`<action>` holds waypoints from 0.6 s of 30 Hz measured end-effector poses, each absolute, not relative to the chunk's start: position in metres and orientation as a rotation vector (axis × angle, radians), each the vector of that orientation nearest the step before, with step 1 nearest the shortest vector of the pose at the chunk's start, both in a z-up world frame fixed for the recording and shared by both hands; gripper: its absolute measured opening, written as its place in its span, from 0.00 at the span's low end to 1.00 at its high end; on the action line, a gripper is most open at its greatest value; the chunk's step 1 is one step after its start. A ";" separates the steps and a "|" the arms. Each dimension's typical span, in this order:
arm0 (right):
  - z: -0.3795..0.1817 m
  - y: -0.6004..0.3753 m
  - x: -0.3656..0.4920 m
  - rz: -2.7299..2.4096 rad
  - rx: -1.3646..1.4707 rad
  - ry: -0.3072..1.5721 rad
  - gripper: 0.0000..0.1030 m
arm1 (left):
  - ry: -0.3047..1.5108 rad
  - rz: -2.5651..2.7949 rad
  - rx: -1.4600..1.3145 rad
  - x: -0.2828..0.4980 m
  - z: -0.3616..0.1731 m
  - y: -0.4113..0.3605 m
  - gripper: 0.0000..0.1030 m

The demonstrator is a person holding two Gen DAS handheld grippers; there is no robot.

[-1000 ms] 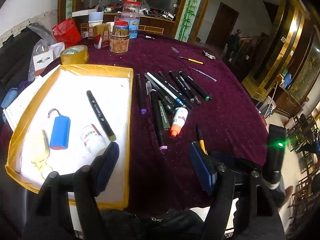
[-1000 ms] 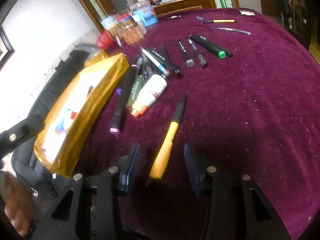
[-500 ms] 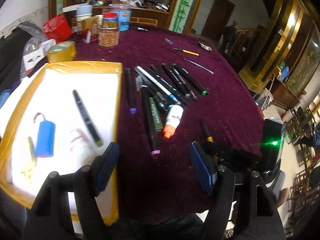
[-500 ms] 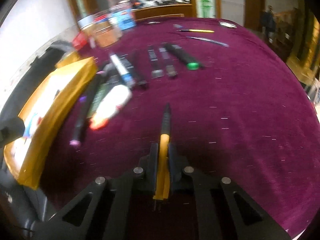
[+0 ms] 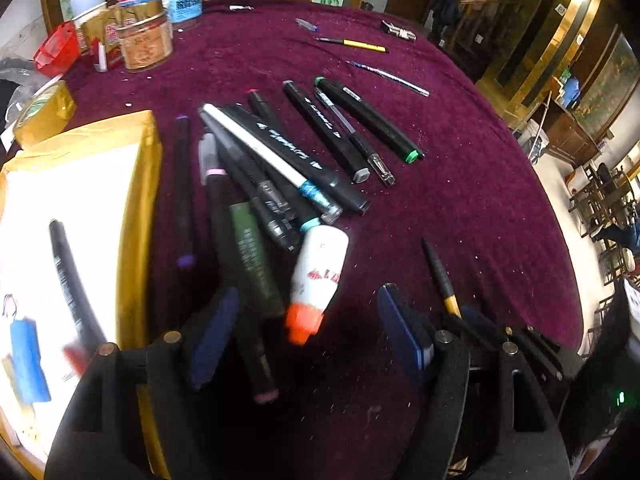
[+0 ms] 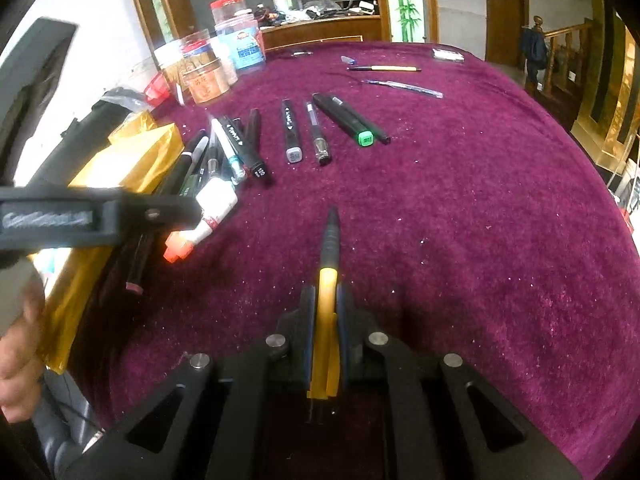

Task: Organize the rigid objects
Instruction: 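Grasp the yellow-black pen with the right tool while the left tool grasps the orange-capped glue bottle, then lower the pen and glue bottle into the tray and open both tools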

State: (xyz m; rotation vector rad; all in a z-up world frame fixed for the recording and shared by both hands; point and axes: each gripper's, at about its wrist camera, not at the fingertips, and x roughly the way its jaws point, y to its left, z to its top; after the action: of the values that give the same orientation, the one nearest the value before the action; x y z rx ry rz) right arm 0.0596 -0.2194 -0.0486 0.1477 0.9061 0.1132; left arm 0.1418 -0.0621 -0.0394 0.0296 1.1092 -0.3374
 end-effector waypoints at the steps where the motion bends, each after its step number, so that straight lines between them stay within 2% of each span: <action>1: -0.049 -0.221 0.061 0.118 0.159 0.907 0.09 | 1.103 -0.337 0.045 0.143 -0.040 -0.068 0.67; 3: -0.050 -0.222 0.062 0.123 0.176 0.906 0.09 | 1.091 -0.342 0.080 0.144 -0.042 -0.076 0.65; 5: -0.050 -0.220 0.063 0.120 0.168 0.904 0.09 | 1.106 -0.334 0.118 0.148 -0.051 -0.084 0.54; 7: -0.050 -0.219 0.063 0.118 0.161 0.905 0.09 | 1.088 -0.307 0.160 0.148 -0.055 -0.089 0.37; 9: -0.050 -0.220 0.063 0.124 0.173 0.906 0.09 | 1.125 -0.301 0.148 0.151 -0.060 -0.089 0.25; 18: -0.050 -0.222 0.065 0.125 0.190 0.908 0.09 | 1.062 -0.276 0.109 0.118 -0.064 -0.079 0.25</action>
State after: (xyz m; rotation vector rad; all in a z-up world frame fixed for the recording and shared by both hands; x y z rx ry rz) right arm 0.0650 -0.2217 -0.0502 0.1900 0.9079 0.1254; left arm 0.1178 -0.0795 -0.0645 0.1087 1.0623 -0.2756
